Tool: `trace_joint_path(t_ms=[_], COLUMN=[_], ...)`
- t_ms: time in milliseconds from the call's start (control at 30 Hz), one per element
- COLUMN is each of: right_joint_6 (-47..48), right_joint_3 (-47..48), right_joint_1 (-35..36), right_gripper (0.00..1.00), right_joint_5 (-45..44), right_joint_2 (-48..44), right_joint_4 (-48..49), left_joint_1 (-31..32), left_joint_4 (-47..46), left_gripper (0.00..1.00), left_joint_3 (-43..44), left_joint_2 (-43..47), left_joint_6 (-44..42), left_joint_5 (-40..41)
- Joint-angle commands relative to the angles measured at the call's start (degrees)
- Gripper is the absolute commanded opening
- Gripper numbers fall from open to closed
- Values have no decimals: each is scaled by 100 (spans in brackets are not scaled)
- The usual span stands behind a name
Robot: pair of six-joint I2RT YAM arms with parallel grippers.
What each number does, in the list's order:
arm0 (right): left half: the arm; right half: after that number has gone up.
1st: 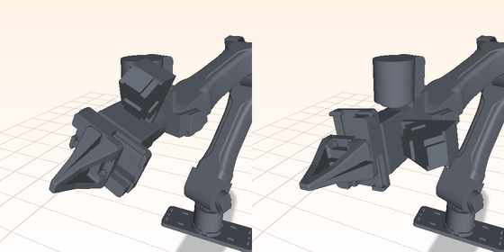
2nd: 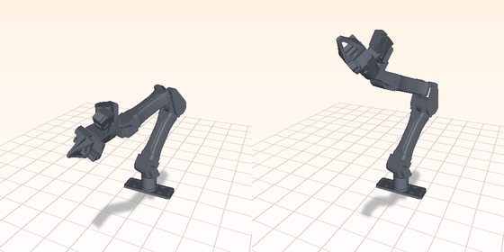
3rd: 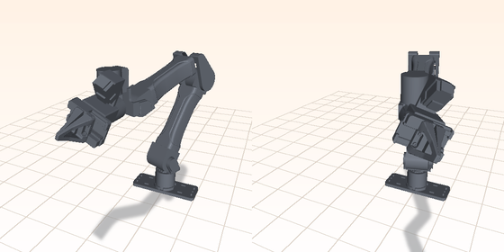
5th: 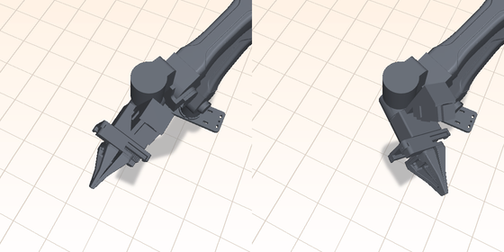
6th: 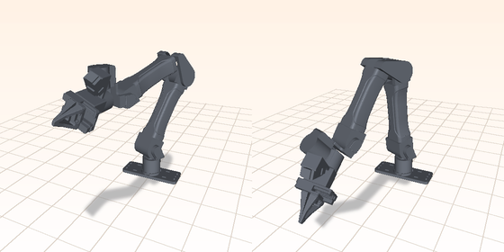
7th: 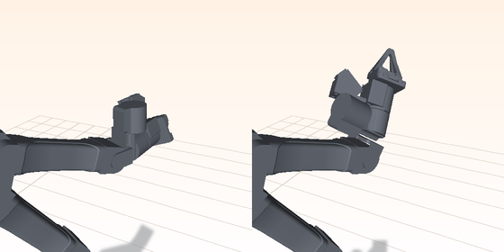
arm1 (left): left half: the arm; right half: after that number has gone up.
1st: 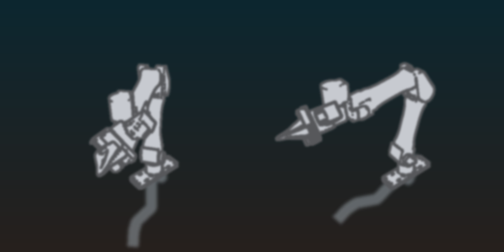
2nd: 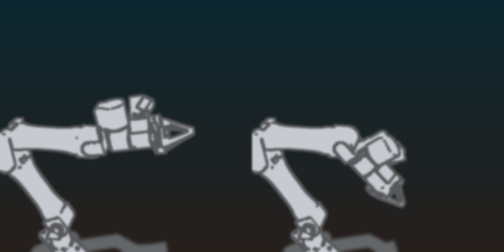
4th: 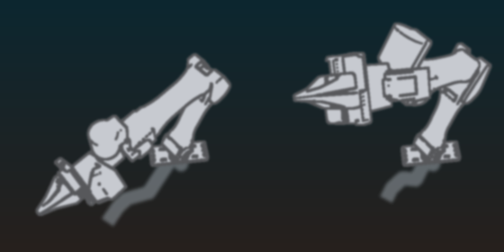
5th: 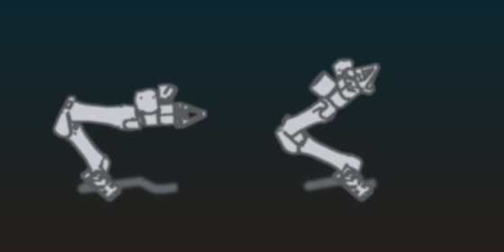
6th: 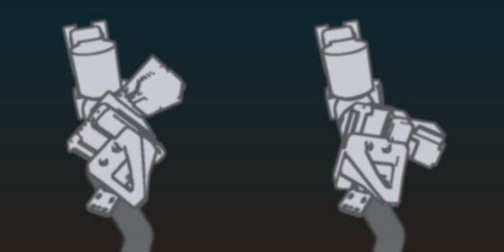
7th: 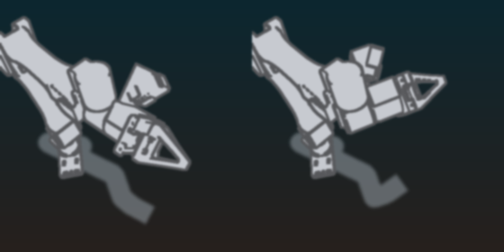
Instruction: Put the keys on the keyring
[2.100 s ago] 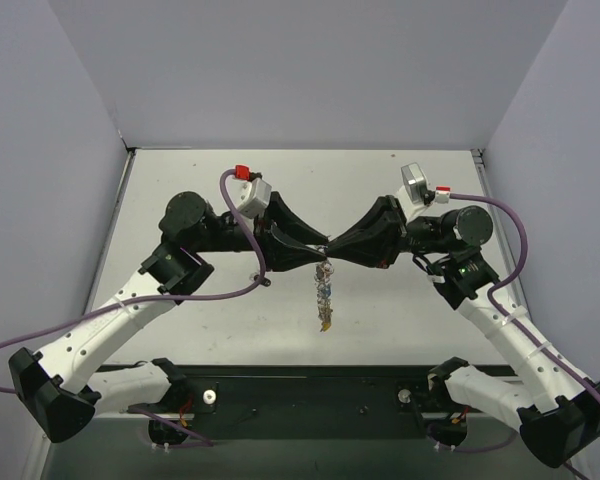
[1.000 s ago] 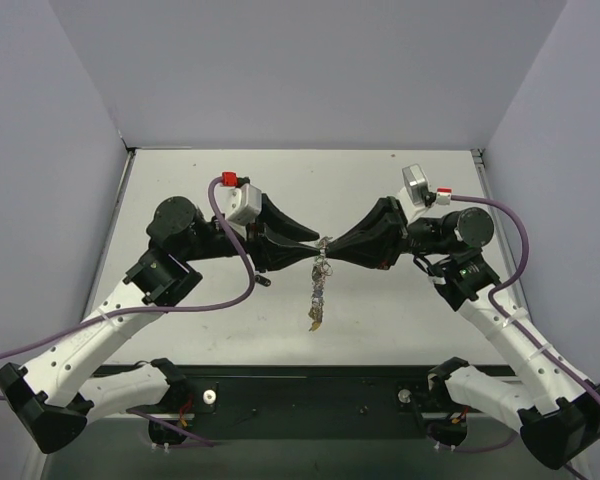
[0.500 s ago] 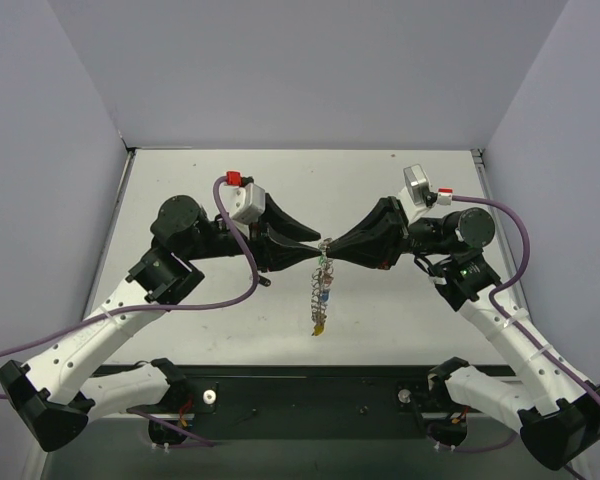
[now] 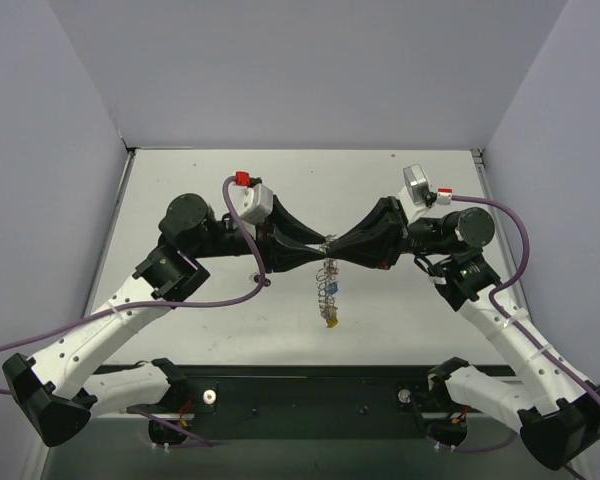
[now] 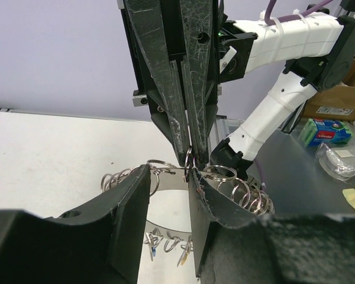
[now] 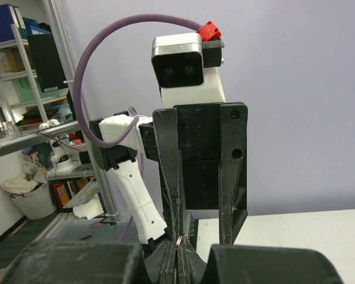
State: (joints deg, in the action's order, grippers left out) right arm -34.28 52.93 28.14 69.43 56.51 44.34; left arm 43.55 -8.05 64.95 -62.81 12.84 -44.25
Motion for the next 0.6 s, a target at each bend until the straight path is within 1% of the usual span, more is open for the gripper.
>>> trace_joint_path(t_ms=[0,33,67,133,167,200,267,300,433,467,500,533,567], right_joint_6=[150,159,159,167,168,176,168,185,255,282,351,526,676], right_joint_3=[86,78,69,69,60,51,42,42,42,34,-10,-37,-45], right_joint_1=[16,16,16,16,16,16,7,7,7,-1,-19,-19,-28], right_gripper=[0,0,0,0,0,0,0,0,0,1,6,14,29], right_joint_5=[36,27,27,27,36,36,27,18,-78,-131,-201,-306,-490], right_joint_2=[-61,-53,-61,-52,-35,-35,-44,-61,-105,-149,-201,-254,-385], right_joint_4=[682,682,682,673,673,673,673,673,603,515,428,331,34], left_joint_1=[31,31,31,39,31,39,40,48,48,48,48,48,48], left_joint_4=[-538,-618,-688,-750,-768,-759,-750,-742,-654,-601,-531,-383,-312], left_gripper=[42,42,40,31,26,15,4,0,0,0,0,0,0], left_joint_3=[-8,-26,-26,-35,-26,-17,-8,-8,-61,-52,-44,-44,-44], left_joint_2=[14,23,14,-3,-12,-30,-56,-65,-13,5,23,66,102], left_joint_6=[95,165,183,227,245,236,254,245,193,166,79,26,-35], left_joint_5=[-232,-251,-268,-312,-338,-365,-374,-356,-225,-137,-67,-5,161])
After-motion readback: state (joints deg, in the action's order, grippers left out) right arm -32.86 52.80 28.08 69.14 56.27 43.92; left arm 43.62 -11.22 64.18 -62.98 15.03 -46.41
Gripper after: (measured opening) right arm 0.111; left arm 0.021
